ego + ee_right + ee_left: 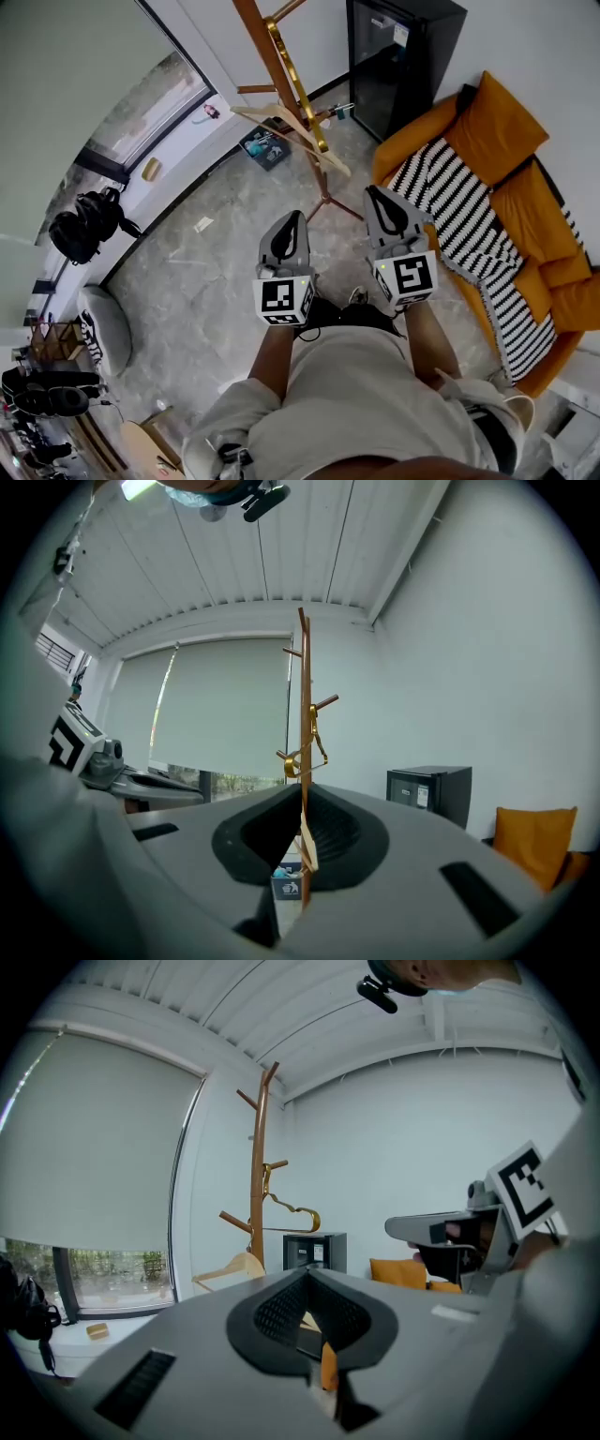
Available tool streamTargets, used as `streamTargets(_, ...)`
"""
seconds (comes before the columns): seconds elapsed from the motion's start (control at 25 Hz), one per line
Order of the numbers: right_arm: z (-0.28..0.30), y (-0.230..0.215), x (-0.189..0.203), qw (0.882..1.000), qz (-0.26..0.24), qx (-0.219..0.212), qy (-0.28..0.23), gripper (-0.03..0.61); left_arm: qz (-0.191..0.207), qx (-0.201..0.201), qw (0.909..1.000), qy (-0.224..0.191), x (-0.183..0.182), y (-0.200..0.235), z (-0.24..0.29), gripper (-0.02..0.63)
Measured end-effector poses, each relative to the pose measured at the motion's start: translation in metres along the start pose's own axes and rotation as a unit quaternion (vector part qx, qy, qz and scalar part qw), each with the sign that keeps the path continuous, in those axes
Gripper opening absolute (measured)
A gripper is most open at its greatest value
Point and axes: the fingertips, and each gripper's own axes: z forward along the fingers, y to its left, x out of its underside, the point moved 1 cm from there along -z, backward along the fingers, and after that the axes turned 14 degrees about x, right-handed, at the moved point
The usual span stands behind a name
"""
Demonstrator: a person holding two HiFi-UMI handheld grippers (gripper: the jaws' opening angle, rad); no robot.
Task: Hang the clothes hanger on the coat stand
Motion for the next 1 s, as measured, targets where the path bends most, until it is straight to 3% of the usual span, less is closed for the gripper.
streamTargets(0.2,-0.005,0.014,-0.009,0.999,-0.002,-0.025,-0.026,0.006,0.0,-0.003,1.0,-0.002,-0.004,0.001,-0.004,0.009)
streamTargets(1.0,-0.003,0.063,-0.049,0.996,-0.046,0.021,-0.068,0.005,0.001,0.015,0.9984,-0.054,-0.039,0.048,-0.034,0.009)
